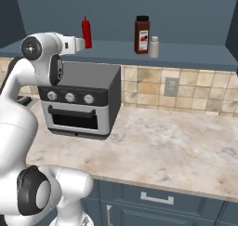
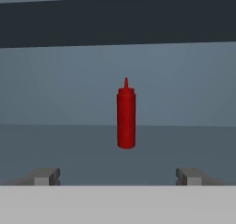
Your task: Collect the paprika, ketchup, and shaker from the cabinet and place them next to the stove.
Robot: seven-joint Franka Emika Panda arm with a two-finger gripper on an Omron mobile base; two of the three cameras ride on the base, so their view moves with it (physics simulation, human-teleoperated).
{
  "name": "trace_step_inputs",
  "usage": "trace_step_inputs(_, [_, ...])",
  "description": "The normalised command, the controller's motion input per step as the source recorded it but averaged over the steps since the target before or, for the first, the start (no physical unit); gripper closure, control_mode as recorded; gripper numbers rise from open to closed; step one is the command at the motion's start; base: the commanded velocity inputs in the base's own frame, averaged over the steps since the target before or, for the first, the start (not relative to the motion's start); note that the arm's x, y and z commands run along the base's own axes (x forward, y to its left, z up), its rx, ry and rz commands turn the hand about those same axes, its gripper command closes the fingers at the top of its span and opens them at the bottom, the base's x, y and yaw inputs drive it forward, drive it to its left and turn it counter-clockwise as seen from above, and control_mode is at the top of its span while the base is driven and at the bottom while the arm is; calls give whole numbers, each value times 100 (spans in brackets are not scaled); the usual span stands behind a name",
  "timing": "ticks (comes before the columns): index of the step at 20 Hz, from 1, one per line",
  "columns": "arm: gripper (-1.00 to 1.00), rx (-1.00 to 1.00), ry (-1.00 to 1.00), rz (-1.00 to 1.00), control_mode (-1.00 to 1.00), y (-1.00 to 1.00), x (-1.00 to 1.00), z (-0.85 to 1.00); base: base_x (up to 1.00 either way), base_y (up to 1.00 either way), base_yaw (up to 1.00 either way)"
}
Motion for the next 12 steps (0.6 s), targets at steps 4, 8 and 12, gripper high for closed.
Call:
trace_step_inputs(4, [-100, 0, 0, 0, -100, 0, 4, 0, 0, 0, 0])
trace_step_inputs(8, [-100, 0, 0, 0, -100, 0, 12, 0, 0, 0, 0])
trace_step_inputs(12, [-100, 0, 0, 0, -100, 0, 20, 0, 0, 0, 0])
